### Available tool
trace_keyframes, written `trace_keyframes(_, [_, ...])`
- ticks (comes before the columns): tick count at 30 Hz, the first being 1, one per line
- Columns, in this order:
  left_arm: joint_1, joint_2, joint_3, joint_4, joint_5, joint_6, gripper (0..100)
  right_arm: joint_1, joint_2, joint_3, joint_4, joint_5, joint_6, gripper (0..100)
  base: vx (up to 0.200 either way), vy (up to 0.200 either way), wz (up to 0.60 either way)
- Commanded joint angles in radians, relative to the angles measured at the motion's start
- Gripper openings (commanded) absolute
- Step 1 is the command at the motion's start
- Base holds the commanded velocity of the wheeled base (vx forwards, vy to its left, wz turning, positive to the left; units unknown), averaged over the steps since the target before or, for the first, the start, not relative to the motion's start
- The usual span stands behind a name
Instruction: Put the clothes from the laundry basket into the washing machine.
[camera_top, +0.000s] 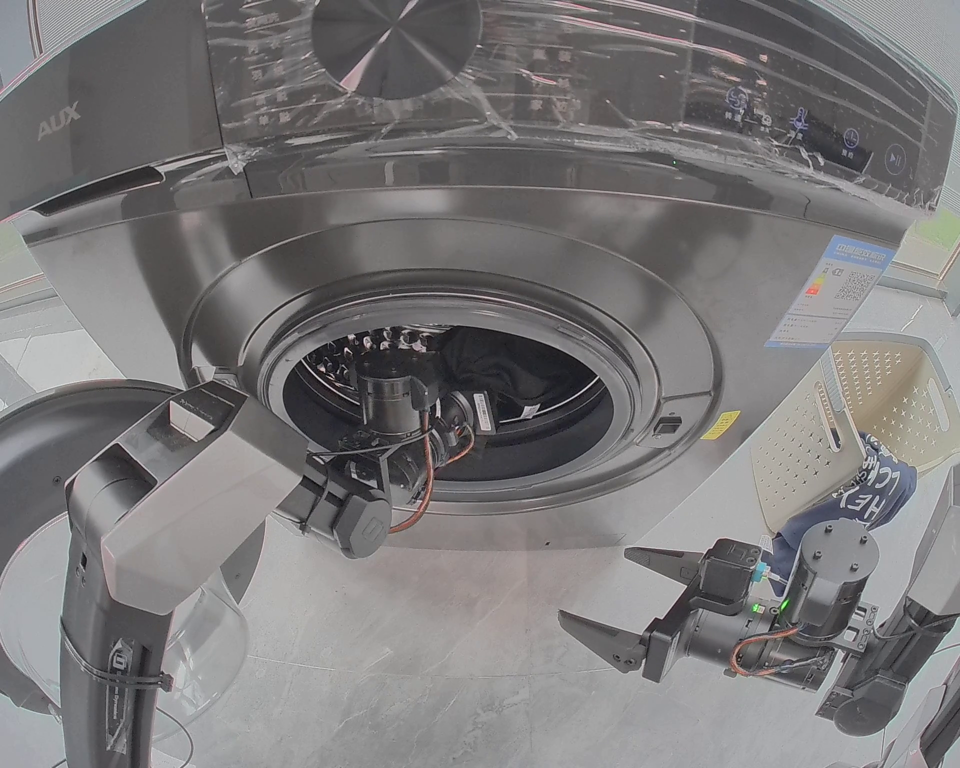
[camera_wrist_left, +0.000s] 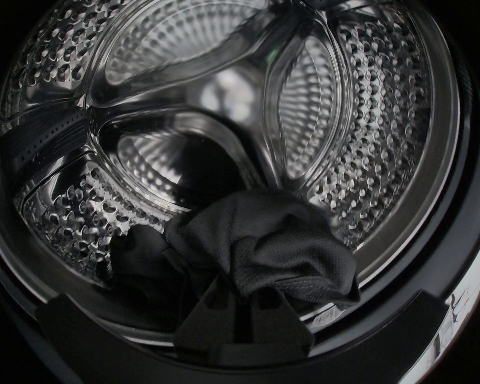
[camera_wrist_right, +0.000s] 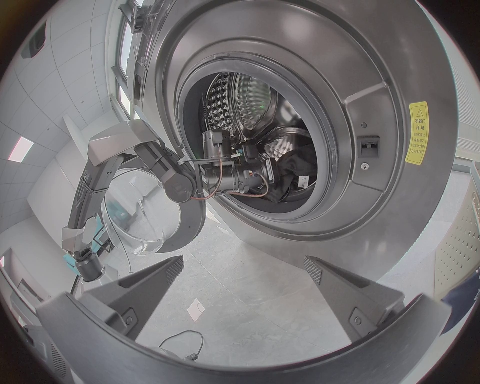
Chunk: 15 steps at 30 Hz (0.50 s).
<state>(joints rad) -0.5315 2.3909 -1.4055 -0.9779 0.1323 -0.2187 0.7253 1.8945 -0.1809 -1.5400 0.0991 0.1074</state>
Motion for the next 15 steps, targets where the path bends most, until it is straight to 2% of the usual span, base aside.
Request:
trace_keyframes(1, [-0.002, 0.028, -0.101, -0.005, 0.009, -0.048, 0, 0.0, 0.002, -0.002, 0.0, 0.001, 0.0, 100, 0.0, 0.0, 0.0])
trace_keyframes(2, [-0.002, 0.028, -0.101, -0.005, 0.009, -0.048, 0, 0.0, 0.002, -0.002, 0.0, 0.001, 0.0, 100, 0.0, 0.0, 0.0])
trace_keyframes(4, [0.005, 0.065, -0.185, -0.018, 0.018, -0.06, 0, 0.0, 0.002, -0.002, 0.0, 0.001, 0.0, 100, 0.0, 0.0, 0.0])
trace_keyframes(10, [0.025, 0.156, -0.371, -0.035, 0.078, -0.059, 0, -0.001, 0.002, -0.003, 0.0, 0.001, 0.0, 100, 0.0, 0.0, 0.0])
trace_keyframes(15, [0.025, 0.169, -0.388, -0.051, 0.079, -0.05, 0, 0.0, 0.002, -0.002, 0.0, 0.001, 0.0, 100, 0.0, 0.0, 0.0])
